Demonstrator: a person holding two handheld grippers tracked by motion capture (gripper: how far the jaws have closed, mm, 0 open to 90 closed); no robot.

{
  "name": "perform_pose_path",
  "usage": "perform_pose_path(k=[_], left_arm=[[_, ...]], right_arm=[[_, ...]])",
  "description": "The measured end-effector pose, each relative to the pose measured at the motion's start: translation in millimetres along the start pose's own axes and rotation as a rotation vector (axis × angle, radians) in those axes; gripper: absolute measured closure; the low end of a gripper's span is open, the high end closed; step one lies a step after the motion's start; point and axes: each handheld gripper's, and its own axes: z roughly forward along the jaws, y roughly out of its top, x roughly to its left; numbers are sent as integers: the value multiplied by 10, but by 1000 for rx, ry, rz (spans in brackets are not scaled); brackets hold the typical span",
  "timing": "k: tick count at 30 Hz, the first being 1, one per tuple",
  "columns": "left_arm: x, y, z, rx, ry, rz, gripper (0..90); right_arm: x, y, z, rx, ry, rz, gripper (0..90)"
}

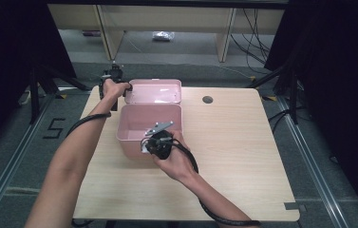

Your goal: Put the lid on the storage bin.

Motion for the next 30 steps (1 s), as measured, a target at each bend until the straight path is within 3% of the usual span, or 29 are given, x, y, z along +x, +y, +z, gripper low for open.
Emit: perform_pose_path(k=[3,4,5,7,8,10,15,16,19,24,25,26,28,30], left_arm=[[-1,-4,5,10,-1,0,689],[0,-5,7,16,-4,-3,697],[-3,-8,12,16,-5,-7,710],[-10,-8,17,21,-8,-10,737],[-14,-10,23,21,-8,-9,752],[-24,0,20,39,-10,-1,792],[-49,30,-11,32,6,-3,829],[-61,47,-36,49,17,9,833],[-110,54,-77,13,31,-4,844],[-142,80,-224,-8,37,22,857],[-143,82,-253,-14,35,27,857],[-135,90,-256,-41,3,49,858],[-154,87,-324,-34,35,32,859],[-161,92,-362,-47,34,39,858]], right_arm=[[0,2,1,0,1,0,900],[9,-11,34,-42,0,15,900],[-2,-1,8,-7,1,-1,900],[7,-10,33,-37,-3,12,900],[-4,2,2,2,-4,-4,900],[-1,-7,25,-22,-10,-6,900],[-8,4,5,1,-3,-5,900],[-10,5,7,2,-3,-8,900],[5,6,6,9,3,14,900],[-1,-4,6,10,5,-3,900],[16,-5,0,16,14,13,900],[11,-9,4,13,12,2,900],[15,-13,0,19,8,-3,900],[25,-16,-3,21,9,2,900]])
